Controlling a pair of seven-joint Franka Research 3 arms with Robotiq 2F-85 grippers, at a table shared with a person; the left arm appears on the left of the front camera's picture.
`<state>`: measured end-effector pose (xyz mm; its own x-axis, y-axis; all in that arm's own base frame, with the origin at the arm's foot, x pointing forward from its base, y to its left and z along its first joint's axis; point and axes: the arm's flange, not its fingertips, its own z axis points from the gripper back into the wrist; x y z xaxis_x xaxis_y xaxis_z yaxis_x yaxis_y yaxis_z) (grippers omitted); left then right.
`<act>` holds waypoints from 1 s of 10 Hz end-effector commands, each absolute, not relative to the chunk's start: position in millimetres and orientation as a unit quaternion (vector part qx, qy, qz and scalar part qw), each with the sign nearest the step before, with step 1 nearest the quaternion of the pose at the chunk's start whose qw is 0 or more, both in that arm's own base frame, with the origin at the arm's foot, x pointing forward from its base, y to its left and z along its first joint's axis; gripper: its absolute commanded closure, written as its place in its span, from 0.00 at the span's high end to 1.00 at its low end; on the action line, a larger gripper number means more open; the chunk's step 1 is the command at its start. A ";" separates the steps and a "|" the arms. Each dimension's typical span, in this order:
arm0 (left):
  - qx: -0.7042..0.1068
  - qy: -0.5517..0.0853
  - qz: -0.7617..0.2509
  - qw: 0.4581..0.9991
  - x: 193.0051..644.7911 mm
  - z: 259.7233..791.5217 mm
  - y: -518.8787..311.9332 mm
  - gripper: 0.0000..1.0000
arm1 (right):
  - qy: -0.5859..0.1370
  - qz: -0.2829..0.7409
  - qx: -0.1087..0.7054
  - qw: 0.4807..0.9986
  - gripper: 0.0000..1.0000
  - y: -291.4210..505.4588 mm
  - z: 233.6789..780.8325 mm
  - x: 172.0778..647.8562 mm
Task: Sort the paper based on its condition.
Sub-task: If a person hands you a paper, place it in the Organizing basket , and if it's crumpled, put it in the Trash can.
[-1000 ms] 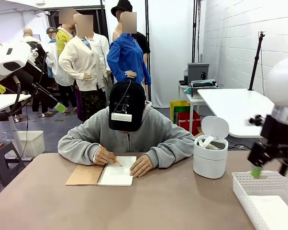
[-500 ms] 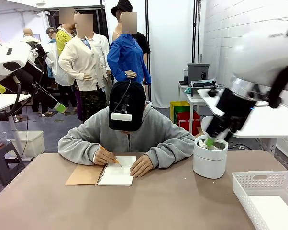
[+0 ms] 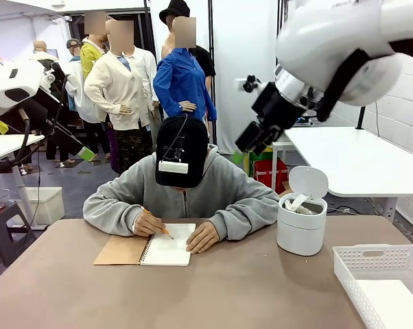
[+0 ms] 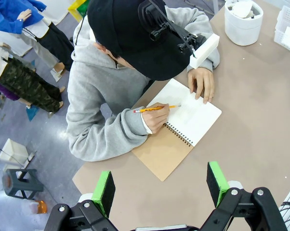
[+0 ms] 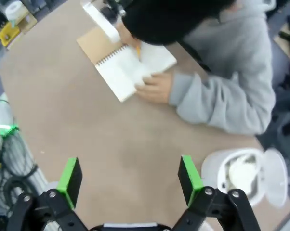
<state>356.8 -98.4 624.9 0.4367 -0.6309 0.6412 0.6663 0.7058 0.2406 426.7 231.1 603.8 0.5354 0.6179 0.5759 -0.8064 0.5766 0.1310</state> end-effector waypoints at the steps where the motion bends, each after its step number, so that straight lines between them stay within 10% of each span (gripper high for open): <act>1: -0.025 -0.368 -0.382 0.847 357.2 625.0 -97.3 1.00 | -0.267 0.436 0.240 0.825 1.00 235.1 609.4 443.0; 10: -0.025 -0.368 -0.382 0.847 357.2 625.0 -97.3 1.00 | -0.295 0.473 0.187 0.809 1.00 264.3 645.8 452.7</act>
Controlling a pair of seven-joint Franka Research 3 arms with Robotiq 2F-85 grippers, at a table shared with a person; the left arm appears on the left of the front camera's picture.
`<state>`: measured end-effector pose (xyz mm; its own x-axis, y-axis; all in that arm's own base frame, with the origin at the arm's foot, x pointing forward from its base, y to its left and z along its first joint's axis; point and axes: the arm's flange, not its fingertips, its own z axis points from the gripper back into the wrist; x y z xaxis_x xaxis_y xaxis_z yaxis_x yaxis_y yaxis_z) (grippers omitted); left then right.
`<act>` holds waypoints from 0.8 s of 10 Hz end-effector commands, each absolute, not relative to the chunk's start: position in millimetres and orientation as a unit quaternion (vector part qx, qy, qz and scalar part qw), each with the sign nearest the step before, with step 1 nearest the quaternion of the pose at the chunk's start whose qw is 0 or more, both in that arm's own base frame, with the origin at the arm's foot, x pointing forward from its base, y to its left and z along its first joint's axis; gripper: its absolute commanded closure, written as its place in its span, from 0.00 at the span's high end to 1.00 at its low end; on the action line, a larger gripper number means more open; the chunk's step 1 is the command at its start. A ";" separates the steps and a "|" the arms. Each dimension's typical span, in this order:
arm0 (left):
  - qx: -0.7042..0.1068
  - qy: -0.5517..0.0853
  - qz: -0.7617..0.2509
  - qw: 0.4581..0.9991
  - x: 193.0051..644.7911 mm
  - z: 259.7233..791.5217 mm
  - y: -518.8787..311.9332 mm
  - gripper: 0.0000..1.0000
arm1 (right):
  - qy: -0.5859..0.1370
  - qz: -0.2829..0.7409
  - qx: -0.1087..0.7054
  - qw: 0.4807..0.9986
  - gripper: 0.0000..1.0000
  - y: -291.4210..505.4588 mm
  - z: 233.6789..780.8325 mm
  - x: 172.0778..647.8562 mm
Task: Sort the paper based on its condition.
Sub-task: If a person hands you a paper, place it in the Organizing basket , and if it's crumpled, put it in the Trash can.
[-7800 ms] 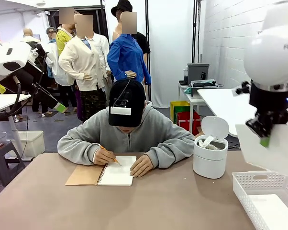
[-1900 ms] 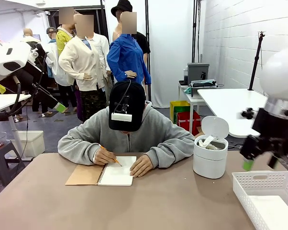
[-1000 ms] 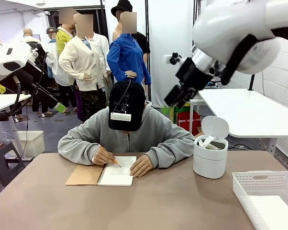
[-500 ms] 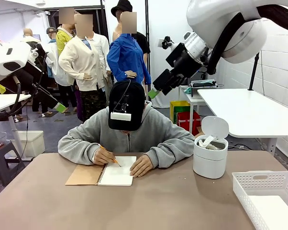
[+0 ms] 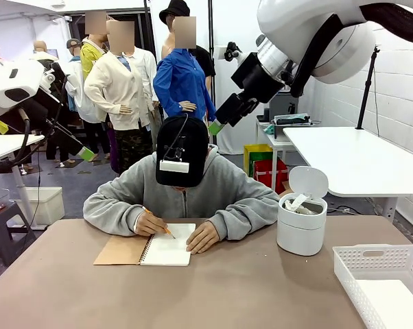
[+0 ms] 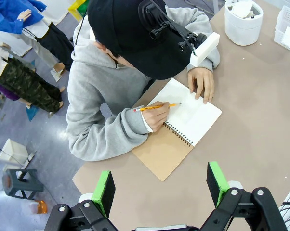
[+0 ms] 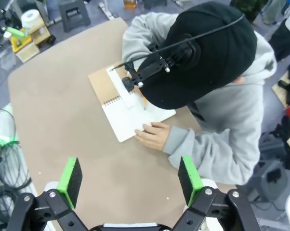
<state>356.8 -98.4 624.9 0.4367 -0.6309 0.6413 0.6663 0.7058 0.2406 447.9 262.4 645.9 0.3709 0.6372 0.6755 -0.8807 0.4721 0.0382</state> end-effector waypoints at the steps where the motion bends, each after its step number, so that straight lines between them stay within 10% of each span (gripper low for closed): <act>1: -0.025 -0.368 -0.382 0.847 357.2 625.0 -97.3 1.00 | -0.295 0.473 0.174 0.812 1.00 264.5 645.9 452.1; 8: -0.025 -0.368 -0.382 0.847 357.2 625.0 -97.3 1.00 | -0.302 0.466 0.141 0.820 1.00 261.1 649.3 451.4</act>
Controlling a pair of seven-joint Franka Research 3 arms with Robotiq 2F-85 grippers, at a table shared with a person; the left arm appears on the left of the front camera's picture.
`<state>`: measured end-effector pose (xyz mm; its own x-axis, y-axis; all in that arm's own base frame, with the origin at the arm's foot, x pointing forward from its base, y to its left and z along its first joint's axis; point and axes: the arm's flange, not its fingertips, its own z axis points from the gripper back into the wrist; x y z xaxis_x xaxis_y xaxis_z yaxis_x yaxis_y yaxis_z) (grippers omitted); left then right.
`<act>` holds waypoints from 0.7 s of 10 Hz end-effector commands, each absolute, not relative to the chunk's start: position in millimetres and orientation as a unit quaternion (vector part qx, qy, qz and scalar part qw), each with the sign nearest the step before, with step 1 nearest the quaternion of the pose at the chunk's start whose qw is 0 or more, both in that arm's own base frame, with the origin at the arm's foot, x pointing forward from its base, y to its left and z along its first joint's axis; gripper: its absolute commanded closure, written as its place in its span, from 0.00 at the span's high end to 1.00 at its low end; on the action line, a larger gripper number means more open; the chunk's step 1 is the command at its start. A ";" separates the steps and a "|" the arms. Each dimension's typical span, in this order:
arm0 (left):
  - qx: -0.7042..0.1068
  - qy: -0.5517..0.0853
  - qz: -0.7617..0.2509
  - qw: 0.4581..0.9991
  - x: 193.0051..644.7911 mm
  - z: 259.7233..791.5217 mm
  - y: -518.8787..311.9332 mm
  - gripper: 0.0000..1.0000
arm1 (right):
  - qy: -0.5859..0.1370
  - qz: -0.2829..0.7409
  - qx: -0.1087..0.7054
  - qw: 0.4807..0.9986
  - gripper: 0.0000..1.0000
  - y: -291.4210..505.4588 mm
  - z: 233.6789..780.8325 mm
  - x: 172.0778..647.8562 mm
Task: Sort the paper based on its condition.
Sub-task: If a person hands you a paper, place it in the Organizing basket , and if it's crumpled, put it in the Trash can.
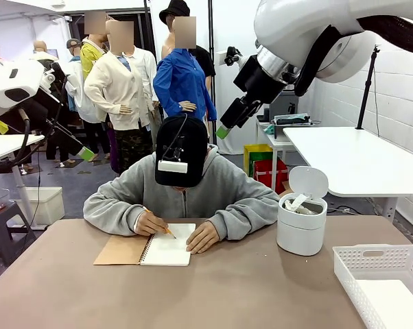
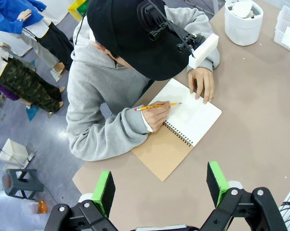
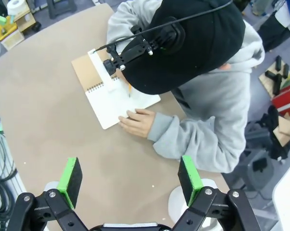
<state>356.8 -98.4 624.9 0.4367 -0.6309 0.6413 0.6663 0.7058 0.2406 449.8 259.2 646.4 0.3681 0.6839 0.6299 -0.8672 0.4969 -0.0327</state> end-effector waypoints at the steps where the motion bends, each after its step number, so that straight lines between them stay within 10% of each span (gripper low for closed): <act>1: -0.025 -0.368 -0.382 0.847 357.2 625.0 -97.3 1.00 | -0.297 0.464 0.142 0.822 1.00 261.9 648.8 450.9; 7: -0.025 -0.368 -0.382 0.847 357.2 625.0 -97.3 1.00 | -0.297 0.477 0.154 0.813 1.00 259.2 646.4 449.8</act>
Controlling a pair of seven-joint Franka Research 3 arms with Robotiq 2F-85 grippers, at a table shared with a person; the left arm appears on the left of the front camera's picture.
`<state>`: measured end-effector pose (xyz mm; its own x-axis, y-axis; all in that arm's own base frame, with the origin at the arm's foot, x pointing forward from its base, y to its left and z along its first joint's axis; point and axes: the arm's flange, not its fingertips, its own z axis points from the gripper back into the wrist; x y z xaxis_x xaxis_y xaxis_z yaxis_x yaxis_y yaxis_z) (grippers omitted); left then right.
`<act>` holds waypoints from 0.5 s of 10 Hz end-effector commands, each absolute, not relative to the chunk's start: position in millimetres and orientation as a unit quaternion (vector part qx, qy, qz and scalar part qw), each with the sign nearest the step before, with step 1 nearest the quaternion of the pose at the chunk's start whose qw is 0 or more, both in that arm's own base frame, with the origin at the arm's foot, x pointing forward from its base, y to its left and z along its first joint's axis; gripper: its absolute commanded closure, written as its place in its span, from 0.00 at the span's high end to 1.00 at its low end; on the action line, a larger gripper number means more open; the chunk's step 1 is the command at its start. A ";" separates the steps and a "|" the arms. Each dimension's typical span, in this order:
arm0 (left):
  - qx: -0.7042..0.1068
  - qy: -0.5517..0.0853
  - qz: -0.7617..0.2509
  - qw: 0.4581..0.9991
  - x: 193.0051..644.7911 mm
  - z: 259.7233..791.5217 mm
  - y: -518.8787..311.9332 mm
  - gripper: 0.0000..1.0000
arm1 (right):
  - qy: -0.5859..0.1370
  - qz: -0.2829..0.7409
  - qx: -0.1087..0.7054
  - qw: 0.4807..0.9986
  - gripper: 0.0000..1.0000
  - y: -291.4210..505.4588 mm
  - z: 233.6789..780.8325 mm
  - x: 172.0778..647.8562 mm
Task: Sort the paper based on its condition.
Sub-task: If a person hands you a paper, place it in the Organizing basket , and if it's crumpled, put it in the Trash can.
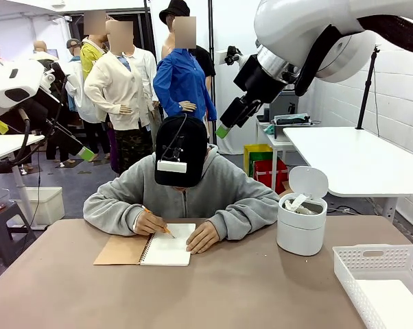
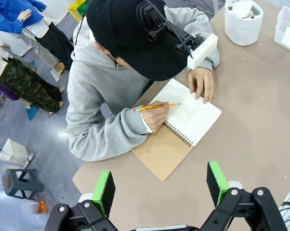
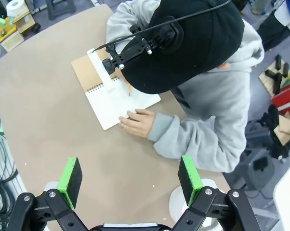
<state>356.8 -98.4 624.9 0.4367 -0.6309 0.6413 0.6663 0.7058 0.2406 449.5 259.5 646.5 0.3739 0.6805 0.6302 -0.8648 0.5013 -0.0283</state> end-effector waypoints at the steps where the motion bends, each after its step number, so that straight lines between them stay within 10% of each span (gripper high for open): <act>1: -0.025 -0.368 -0.382 0.847 357.2 625.0 -97.3 1.00 | -0.297 0.477 0.154 0.813 1.00 259.2 646.4 449.8; 5: -0.025 -0.368 -0.382 0.847 357.2 625.0 -97.3 1.00 | -0.297 0.477 0.154 0.813 1.00 259.2 646.4 449.8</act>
<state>356.8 -98.4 624.9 0.4367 -0.6309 0.6413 0.6663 0.7058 0.2406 449.5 259.5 646.5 0.3739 0.6805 0.6302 -0.8648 0.5013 -0.0283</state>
